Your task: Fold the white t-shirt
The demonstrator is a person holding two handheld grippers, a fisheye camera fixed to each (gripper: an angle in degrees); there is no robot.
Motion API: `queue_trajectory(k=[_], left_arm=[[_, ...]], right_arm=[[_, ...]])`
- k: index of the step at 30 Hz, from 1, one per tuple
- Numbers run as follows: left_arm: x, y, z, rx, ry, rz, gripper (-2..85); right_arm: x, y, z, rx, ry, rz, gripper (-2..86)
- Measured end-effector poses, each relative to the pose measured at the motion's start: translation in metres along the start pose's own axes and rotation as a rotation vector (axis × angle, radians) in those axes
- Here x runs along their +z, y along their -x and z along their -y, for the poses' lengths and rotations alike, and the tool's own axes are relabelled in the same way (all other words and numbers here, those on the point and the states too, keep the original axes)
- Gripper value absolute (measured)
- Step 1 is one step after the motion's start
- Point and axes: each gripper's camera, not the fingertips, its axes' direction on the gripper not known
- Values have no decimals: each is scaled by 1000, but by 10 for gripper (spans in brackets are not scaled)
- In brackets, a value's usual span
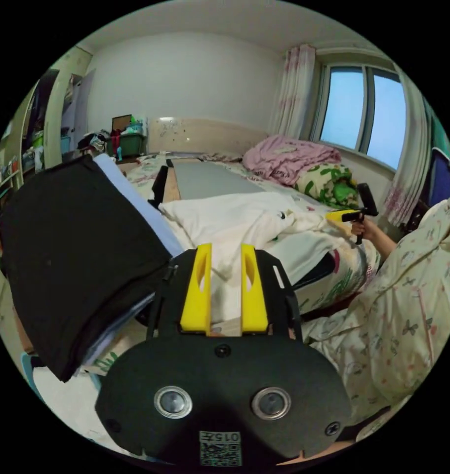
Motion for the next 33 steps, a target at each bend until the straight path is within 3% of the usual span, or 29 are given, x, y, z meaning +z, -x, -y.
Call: queue_trajectory(k=[3, 6, 10, 16, 22, 27, 33], left_arm=[[-1, -4, 28, 21, -11, -82, 115], [41, -20, 54, 58, 116, -135, 130], [70, -46, 58, 160, 236, -37, 26], [-26, -64, 33, 290, 92, 29, 4], [-52, -66, -13, 310, 172, 10, 12], [-81, -56, -17, 232, 198, 29, 44], [-139, -9, -45, -143, -2, 6, 97]], right_arm=[[20, 0, -5, -44, -21, -61, 151], [66, -19, -13, -12, 101, -89, 126], [102, -36, -52, 23, 289, -146, 32], [50, -11, -159, -159, 205, -28, 7], [80, -38, -258, -149, 313, -17, 29], [62, -59, -292, -137, 295, 36, 67], [80, -59, -259, -127, 130, -79, 109]])
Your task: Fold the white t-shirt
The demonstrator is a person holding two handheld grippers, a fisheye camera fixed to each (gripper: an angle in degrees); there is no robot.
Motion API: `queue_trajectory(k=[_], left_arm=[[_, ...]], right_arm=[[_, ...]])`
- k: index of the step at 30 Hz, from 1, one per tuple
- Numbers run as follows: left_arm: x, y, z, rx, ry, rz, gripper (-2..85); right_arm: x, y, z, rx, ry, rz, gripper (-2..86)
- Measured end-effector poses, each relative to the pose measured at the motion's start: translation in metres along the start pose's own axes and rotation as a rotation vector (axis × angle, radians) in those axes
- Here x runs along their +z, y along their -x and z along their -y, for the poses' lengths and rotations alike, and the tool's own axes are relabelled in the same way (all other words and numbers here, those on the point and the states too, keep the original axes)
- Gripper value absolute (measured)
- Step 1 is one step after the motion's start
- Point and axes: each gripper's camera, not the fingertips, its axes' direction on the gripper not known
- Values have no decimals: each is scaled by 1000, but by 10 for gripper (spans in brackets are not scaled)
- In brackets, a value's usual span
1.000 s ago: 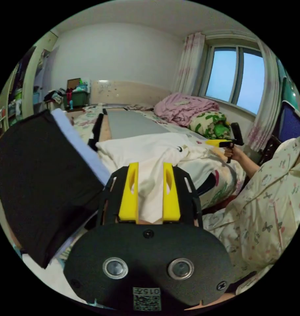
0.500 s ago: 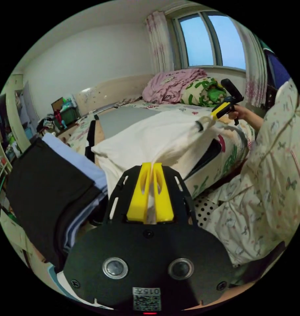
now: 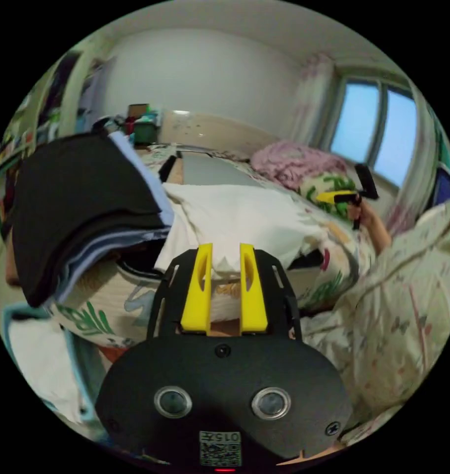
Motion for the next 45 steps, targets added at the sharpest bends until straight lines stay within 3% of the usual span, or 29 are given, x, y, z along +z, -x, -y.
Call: queue_trajectory(k=[2, 5, 11, 16, 21, 25, 29, 38, 41, 45], left_arm=[[-2, 23, -14, -194, -66, -50, 121], [3, 35, -27, -302, -87, -84, 116], [4, 25, -28, -259, -31, -19, 70], [-5, 12, -18, -184, -1, 71, 25], [-9, 2, -7, -94, 23, 80, 8], [-10, -33, 9, 101, 56, 195, 7], [-11, -43, 26, 157, 77, 201, 8], [-4, -61, 71, 291, 140, 189, 9], [-1, -62, 87, 297, 160, 171, 11], [4, -62, 103, 306, 166, 151, 12]], right_arm=[[27, 2, 27, -26, -44, 37, 109], [100, 14, 80, -109, -27, 133, 111], [291, 36, 169, -119, 180, 213, 88], [429, 40, 194, -82, 341, -36, 69], [502, 38, 187, -110, 415, -242, 26], [516, 12, 185, 35, 381, -179, 9], [520, 5, 190, 73, 384, -156, 5], [541, 92, 222, -132, 409, -584, 16], [505, 96, 240, -86, 366, -583, 45], [376, 111, 229, -30, 224, -531, 78]])
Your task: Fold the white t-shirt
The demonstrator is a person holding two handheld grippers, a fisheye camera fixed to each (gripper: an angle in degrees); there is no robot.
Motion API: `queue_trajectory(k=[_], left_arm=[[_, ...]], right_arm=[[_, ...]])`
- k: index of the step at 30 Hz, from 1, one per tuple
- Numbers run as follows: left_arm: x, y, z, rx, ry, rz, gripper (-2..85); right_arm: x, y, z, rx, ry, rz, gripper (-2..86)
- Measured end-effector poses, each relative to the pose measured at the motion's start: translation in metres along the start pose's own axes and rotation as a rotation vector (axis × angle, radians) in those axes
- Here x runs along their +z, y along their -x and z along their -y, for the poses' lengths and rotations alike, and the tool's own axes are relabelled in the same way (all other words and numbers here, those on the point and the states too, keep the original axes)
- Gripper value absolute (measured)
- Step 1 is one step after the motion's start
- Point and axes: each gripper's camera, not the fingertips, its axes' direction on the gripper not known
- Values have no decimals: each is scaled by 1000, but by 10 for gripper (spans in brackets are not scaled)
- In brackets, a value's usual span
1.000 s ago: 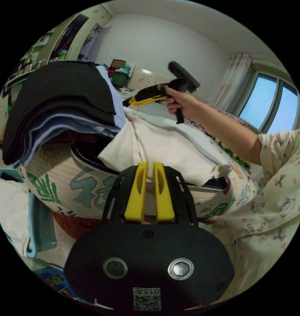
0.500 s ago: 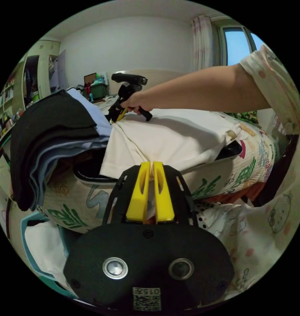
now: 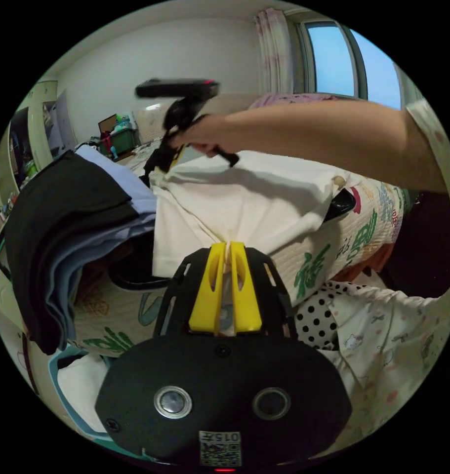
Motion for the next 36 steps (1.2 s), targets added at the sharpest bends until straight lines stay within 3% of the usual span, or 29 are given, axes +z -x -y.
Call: queue_trajectory(k=[5, 7, 12, 18, 21, 29, 36], left_arm=[[4, -4, 27, 33, 13, 28, 15], [6, -2, 36, 23, 16, 29, 18], [-5, 2, 67, -16, 25, 25, 42], [-50, -2, 169, 12, -186, -100, 62], [-27, -24, 269, 137, -264, -210, 70], [227, -134, 538, 245, -35, -388, 91], [411, -214, 623, 271, 287, -235, 82]], right_arm=[[-159, -126, -136, 276, -189, 58, 88], [-219, -197, -223, 499, -219, 14, 88], [-274, -289, -362, 868, -161, 63, 90], [-290, -312, -362, 851, -111, 275, 91], [-314, -306, -335, 809, -117, 243, 73], [-406, -279, -284, 771, -224, 284, 14], [-490, -275, -267, 826, -372, 364, 5]])
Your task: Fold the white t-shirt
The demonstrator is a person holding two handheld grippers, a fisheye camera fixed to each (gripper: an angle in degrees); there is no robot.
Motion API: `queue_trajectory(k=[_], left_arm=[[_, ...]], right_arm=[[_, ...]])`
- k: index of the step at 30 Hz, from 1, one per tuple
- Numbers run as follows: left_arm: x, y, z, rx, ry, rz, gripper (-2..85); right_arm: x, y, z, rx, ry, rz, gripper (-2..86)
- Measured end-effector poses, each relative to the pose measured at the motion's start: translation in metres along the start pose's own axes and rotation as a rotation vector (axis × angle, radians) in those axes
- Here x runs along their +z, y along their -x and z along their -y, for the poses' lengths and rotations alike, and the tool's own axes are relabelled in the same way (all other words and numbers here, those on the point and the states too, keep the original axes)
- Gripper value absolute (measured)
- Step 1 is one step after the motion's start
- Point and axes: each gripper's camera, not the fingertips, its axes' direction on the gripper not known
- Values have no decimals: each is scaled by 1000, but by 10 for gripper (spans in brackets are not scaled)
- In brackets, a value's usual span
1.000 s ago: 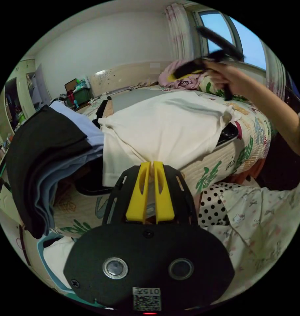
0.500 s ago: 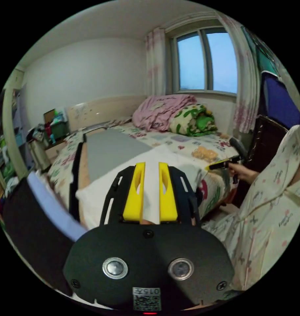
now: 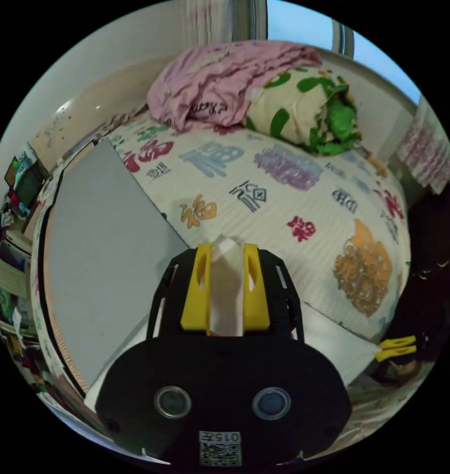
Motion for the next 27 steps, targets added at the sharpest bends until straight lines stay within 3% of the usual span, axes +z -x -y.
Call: queue_trajectory(k=[3, 6, 12, 17, 20, 24, 27], left_arm=[[46, 0, 17, 37, 115, 63, 35], [53, 0, 23, 68, 94, 61, 17], [-19, 34, 19, -50, -289, -139, 8], [-104, 94, -49, -106, -630, -437, 8], [-129, 140, -124, -86, -702, -448, 7], [-125, 212, -218, -150, -682, -357, 6], [-91, 265, -278, -221, -584, -318, 4]], right_arm=[[-17, 19, 5, 13, -23, 30, 4], [-36, 36, 12, 25, -53, 36, 3], [-145, 81, 29, -43, -283, 9, 3], [-206, 171, 22, -324, -371, 235, 3], [-173, 243, 19, -542, -240, 416, 3], [-41, 326, 8, -664, 24, 674, 4], [74, 383, -24, -738, 229, 667, 4]])
